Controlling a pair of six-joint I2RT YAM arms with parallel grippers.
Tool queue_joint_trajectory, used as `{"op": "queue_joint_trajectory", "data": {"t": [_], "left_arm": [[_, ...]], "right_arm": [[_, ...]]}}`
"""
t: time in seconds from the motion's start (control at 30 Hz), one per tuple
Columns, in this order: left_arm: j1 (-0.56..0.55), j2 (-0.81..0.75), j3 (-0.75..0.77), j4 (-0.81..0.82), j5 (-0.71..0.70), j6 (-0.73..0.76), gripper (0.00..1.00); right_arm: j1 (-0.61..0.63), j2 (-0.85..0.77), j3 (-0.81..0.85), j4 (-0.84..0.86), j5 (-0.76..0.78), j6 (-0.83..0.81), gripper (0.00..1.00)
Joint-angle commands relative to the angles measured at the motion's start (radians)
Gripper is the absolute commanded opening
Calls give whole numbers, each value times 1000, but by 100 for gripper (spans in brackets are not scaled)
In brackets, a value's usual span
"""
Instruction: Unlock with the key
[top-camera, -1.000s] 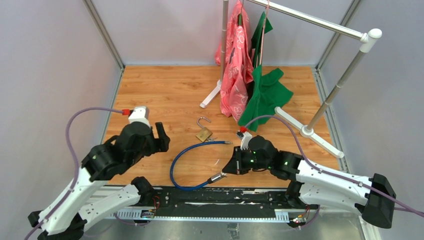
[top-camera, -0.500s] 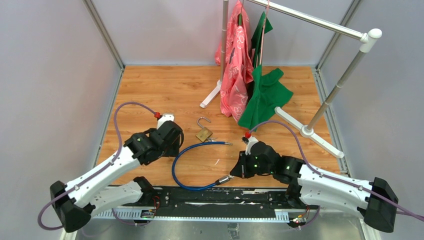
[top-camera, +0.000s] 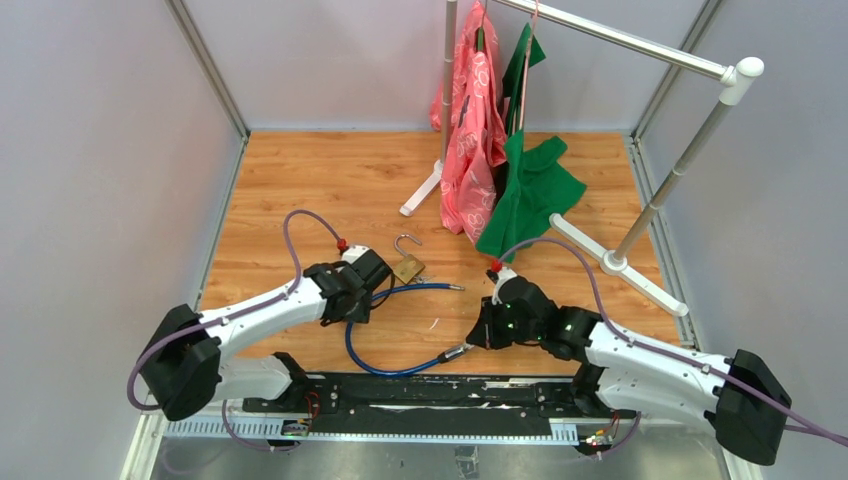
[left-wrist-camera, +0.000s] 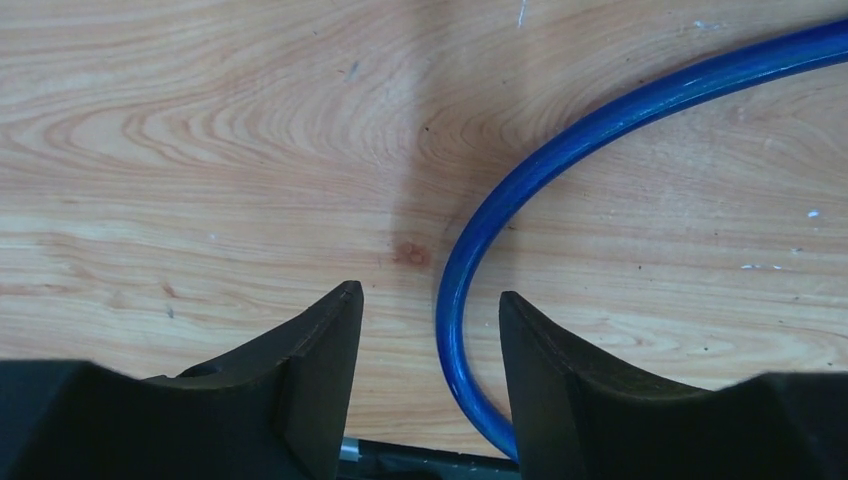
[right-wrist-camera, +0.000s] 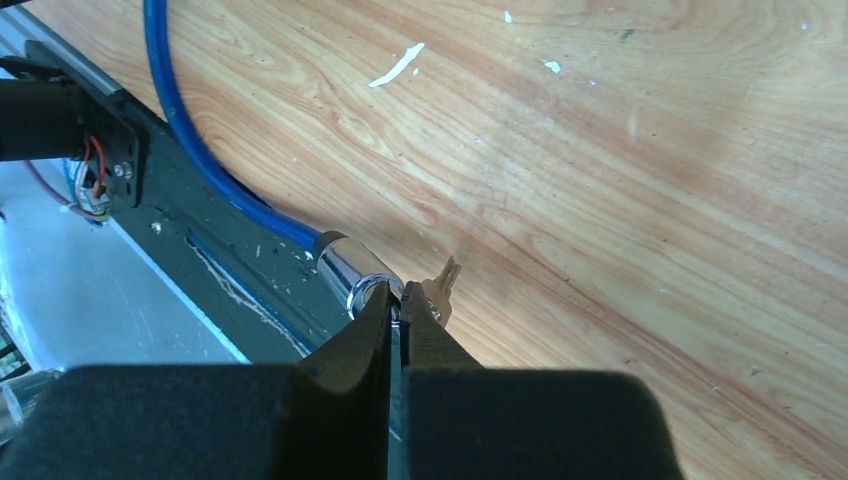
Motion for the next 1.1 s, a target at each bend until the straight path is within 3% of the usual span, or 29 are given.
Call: {"op": "queue_joint_trajectory", "data": {"t": [0.0,0.43,0.7,0.9,1.07], "left_arm": [[-5,31,-44,92,24,-31,57],[-5,131,-137,213,31,-65,49],[-5,149,-136,236,-20,-60,20],[-5,143,-93,207,-104,-20,8],[-5,154,-40,195,-162,22,5]], "right_arm": [[-36,35,8,-16,39,-56,0],[-63,116,21,11,16,-95,0],[-68,111,24,18,8,-99,0],[-67,140,39,51,-25,-120,0],[-68,195,75,75,-70,-153,2]]}}
